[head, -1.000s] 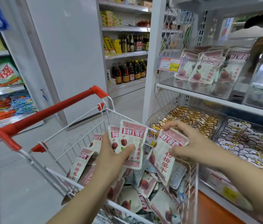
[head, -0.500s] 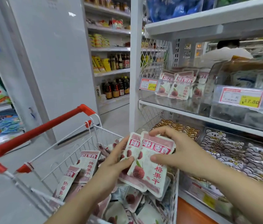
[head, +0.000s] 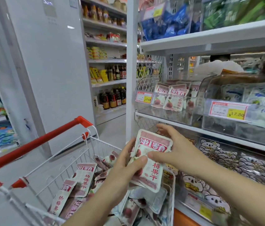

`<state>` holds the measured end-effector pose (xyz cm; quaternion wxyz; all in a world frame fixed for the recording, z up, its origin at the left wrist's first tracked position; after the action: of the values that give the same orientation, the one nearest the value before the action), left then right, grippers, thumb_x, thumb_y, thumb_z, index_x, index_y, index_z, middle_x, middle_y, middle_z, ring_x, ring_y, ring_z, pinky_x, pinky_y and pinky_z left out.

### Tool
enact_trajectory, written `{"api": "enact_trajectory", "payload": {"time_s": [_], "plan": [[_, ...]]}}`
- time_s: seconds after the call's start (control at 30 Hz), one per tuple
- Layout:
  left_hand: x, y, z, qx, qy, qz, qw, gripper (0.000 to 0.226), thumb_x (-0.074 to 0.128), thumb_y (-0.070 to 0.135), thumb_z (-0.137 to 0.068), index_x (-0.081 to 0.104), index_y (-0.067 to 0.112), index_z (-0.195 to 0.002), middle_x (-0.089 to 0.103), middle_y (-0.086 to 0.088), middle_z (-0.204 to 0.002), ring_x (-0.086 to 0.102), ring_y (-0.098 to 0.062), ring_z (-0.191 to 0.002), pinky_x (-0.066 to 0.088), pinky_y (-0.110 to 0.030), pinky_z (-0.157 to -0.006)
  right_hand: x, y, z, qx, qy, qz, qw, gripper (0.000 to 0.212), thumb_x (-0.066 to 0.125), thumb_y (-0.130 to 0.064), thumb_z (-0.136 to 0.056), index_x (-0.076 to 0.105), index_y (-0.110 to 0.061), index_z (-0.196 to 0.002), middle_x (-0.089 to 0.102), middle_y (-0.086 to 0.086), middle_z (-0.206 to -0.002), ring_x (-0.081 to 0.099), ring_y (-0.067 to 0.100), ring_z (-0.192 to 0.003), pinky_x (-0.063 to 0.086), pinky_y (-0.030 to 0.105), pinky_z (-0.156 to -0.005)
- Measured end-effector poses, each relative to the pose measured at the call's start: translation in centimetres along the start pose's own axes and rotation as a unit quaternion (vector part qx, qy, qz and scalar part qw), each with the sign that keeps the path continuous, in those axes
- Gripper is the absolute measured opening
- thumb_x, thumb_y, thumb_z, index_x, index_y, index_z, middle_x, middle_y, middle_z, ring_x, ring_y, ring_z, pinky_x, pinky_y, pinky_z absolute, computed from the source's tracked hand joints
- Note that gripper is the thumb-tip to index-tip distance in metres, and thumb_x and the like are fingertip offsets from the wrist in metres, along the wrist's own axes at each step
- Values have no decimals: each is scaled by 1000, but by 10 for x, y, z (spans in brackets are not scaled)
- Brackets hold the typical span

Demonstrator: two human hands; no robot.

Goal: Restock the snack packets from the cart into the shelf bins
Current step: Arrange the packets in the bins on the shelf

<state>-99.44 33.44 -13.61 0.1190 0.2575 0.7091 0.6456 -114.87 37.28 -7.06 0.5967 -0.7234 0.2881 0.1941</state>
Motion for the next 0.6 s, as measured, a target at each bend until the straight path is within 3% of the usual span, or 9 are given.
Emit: {"api": "enact_trajectory", "payload": {"time_s": [0.03, 0.13, 0.23, 0.37, 0.47, 0.53, 0.6], "plan": [[-1, 7, -2, 17, 5, -14, 1000, 73, 75, 29, -79, 41, 46, -142, 72, 14, -118, 73, -21, -105, 59, -41, -88, -1, 0, -4, 28, -39, -44, 998, 89, 85, -48, -66, 42, -35, -143, 62, -14, -130, 63, 5, -112, 52, 33, -95], [1, 44, -18, 84, 1, -79, 993, 87, 85, 36, -77, 32, 54, -144, 68, 27, -120, 70, -3, -107, 59, -36, -90, -18, -22, -17, 23, -110, -99, 989, 44, 81, -18, -82, 60, -22, -120, 77, -1, -100, 73, 9, -84, 58, 25, -69], [3, 94, -53, 147, -13, -140, 979, 103, 81, 41, -75, 11, 62, -148, 58, 30, -124, 68, -1, -107, 61, -36, -86, -60, -55, -46, -36, -56, -98, 993, 41, 82, -11, -79, 61, -25, -111, 77, -2, -99, 74, 12, -87, 61, 28, -75], [15, 149, -124, 159, -51, -211, 963, 110, 74, 48, -80, -9, 54, -152, 59, 31, -124, 67, 7, -102, 57, -25, -84, -108, -75, -92, -59, -27, -114, 991, 34, 78, -9, -82, 62, -16, -112, 77, 4, -99, 75, 18, -90, 61, 30, -74], [28, 174, -176, 151, -89, -265, 948, 83, 71, 51, -87, 14, 48, -148, 70, 25, -115, 71, 0, -101, 58, -27, -86, -139, -69, -128, -42, 4, -115, 993, 33, 75, -11, -86, 63, -6, -115, 75, 16, -103, 74, 28, -95, 61, 39, -83], [43, 184, -205, 142, -116, -261, 948, 73, 69, 46, -91, 28, 30, -149, 69, 11, -125, 70, -7, -106, 57, -31, -92, -156, -65, -146, -31, 18, -138, 990, 22, 71, -8, -88, 64, -2, -108, 74, 19, -94, 74, 22, -78, 60, 28, -64], [60, 188, -234, 132, -157, -245, 947, 42, 65, 35, -96, 47, 20, -131, 67, -1, -121, 68, -15, -102, 56, -25, -83, -173, -61, -160, -16, 29, -151, 988, 9, 66, -6, -91, 66, -4, -100, 75, 13, -83, 71, 16, -67, 54, 22, -54]]}}
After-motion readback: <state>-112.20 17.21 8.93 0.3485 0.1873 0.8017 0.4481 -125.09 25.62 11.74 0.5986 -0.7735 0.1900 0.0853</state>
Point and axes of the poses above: each hand's wrist, its own z-axis away from the middle knuckle, its own x-axis out of the palm, y = z × x, the point moved 6 cm from there along -z, towards the middle knuckle
